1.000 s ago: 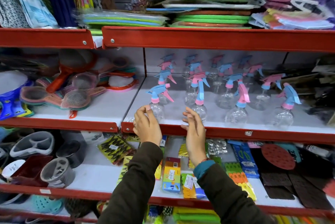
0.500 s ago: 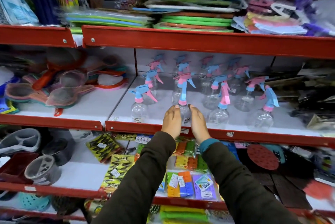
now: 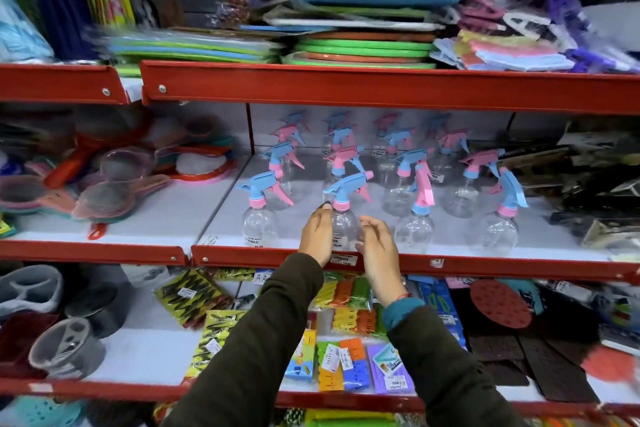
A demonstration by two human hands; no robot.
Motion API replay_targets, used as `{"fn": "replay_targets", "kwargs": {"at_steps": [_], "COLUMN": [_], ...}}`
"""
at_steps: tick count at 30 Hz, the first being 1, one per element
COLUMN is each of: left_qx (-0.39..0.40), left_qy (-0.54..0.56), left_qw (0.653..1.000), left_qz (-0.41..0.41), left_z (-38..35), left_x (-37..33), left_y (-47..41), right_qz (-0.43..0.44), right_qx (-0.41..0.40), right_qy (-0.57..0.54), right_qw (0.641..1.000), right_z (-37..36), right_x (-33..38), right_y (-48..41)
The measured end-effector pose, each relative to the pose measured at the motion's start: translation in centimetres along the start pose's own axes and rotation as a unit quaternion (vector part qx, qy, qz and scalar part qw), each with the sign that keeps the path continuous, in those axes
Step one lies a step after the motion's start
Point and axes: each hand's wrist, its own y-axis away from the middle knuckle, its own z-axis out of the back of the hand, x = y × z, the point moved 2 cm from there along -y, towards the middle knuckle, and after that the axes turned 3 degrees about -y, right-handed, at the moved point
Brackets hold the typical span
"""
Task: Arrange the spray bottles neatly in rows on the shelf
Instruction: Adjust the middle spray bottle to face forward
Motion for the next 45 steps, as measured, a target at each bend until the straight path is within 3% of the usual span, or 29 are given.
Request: {"fn": "replay_targets", "kwargs": {"at_steps": [5, 17, 26, 30, 34, 41, 45], "left_qx": [-0.102, -0.074, -0.217, -0.17, -0.051, -0.006, -0.016], "left_qy": [-0.028, -0.049, -0.079, -0.057, -0.053, -0.03, -0.004], "left_qw": [0.994, 0.996, 0.964, 0.978, 0.995, 1.0, 1.0], "left_qz": [-0.031, -0.028, -0.131, -0.11, -0.065, 0.002, 0.015], "left_z": [0.1, -0.2, -3.2, -7.9, -12.2, -14.8, -15.1], "left_x": [0.9, 0.8, -0.1, -0.9, -2.2, -3.4, -3.1], "left_y": [0.8, 1.0, 6.0, 7.4, 7.1, 5.2, 4.4], "right_qz": [0.011, -0.005, 0.075, 0.118, 0.068, -0.042, -0.04], "right_qx": [0.006, 0.034, -0.03, -0.079, -0.106, 0.026, 0.032], "right_qy": [0.022, 0.014, -0.039, -0.063, -0.033, 0.017, 0.036], "right_qw": [1.0, 0.999, 0.996, 0.988, 0.992, 0.999, 0.998], "right_z": [-0.1, 0.0, 3.8, 8.1, 12.0, 12.8, 13.5], "right_x": [0.6, 0.9, 0.8, 0.8, 0.9, 1.6, 1.3], "right_y": [-0.7, 0.5, 2.9, 2.8, 0.1, -3.8, -3.4]}}
